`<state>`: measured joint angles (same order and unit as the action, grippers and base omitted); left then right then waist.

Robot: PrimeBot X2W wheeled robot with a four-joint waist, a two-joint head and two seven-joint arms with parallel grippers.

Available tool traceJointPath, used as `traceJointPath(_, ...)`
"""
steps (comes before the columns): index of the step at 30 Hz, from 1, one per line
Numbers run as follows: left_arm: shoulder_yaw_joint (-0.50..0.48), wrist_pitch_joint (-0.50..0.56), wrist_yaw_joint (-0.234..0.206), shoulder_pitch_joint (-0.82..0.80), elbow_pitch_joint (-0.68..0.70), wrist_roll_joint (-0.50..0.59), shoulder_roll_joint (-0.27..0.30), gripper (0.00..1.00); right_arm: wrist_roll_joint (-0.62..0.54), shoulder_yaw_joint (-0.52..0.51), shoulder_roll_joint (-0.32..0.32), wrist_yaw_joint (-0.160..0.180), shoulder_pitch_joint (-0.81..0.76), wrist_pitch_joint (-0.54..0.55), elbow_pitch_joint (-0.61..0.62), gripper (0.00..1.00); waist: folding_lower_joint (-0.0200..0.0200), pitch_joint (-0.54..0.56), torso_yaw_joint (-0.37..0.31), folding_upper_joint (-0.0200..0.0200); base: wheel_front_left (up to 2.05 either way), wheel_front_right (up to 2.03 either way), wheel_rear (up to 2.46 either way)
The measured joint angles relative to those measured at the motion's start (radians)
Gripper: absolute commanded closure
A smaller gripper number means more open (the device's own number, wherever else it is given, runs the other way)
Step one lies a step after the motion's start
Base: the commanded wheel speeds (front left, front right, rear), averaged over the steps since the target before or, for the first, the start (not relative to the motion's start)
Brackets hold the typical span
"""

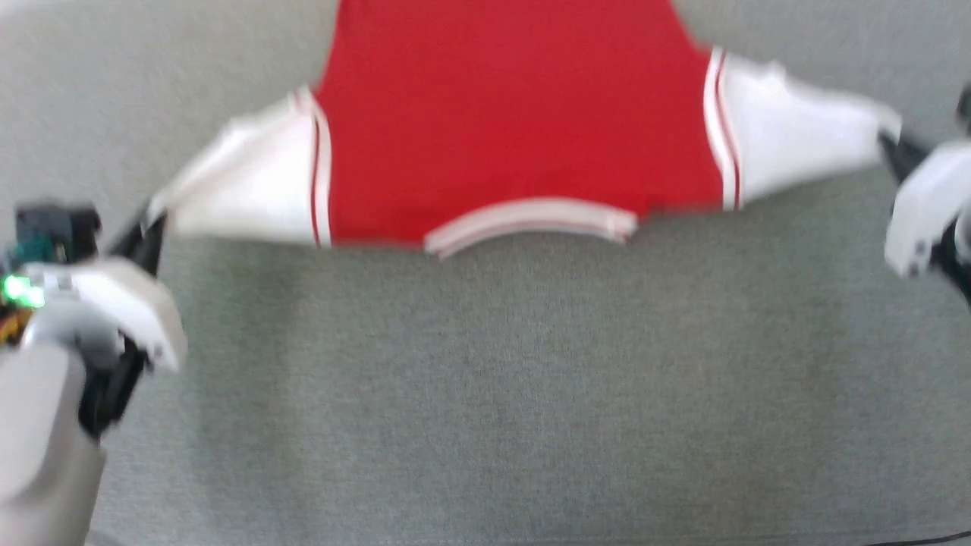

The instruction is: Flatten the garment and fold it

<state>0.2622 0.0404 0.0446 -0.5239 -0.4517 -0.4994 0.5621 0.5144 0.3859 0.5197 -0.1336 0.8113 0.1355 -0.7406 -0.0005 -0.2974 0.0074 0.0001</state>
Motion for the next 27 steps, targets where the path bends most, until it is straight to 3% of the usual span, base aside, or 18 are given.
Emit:
traceJointPath(5,-0.006,0.075,-0.005,0.183,0.126,-0.037,0.041,1.0,0.06,-0.001,0.055,0.0,-0.166,0.133,0.105,1.0,0.0001,0.105,0.003,0.0,0.0,0.0,0.0)
traceJointPath(11,-0.011,0.198,-0.048,0.394,0.288,-0.107,0.068,1.0,0.116,-0.057,0.115,0.0,-0.379,0.303,0.247,1.0,0.0001,0.209,0.009,0.0,0.0,0.0,0.0)
traceJointPath(17,-0.025,0.31,-0.128,0.578,0.482,-0.169,0.081,1.0,0.159,-0.129,0.17,0.0,-0.622,0.51,0.423,1.0,0.0002,0.275,0.016,0.0,0.0,0.0,0.0)
traceJointPath(23,0.034,0.427,-0.163,0.704,0.575,-0.204,0.079,1.0,0.105,-0.239,0.152,0.001,-0.773,0.576,0.559,1.0,0.0005,0.273,0.028,0.0,0.0,0.0,0.0)
traceJointPath(27,0.039,0.424,-0.17,0.706,0.578,-0.266,0.006,1.0,0.066,-0.301,0.097,0.001,-0.815,0.592,0.596,1.0,0.0006,0.252,0.036,0.0,0.0,0.0,0.0)
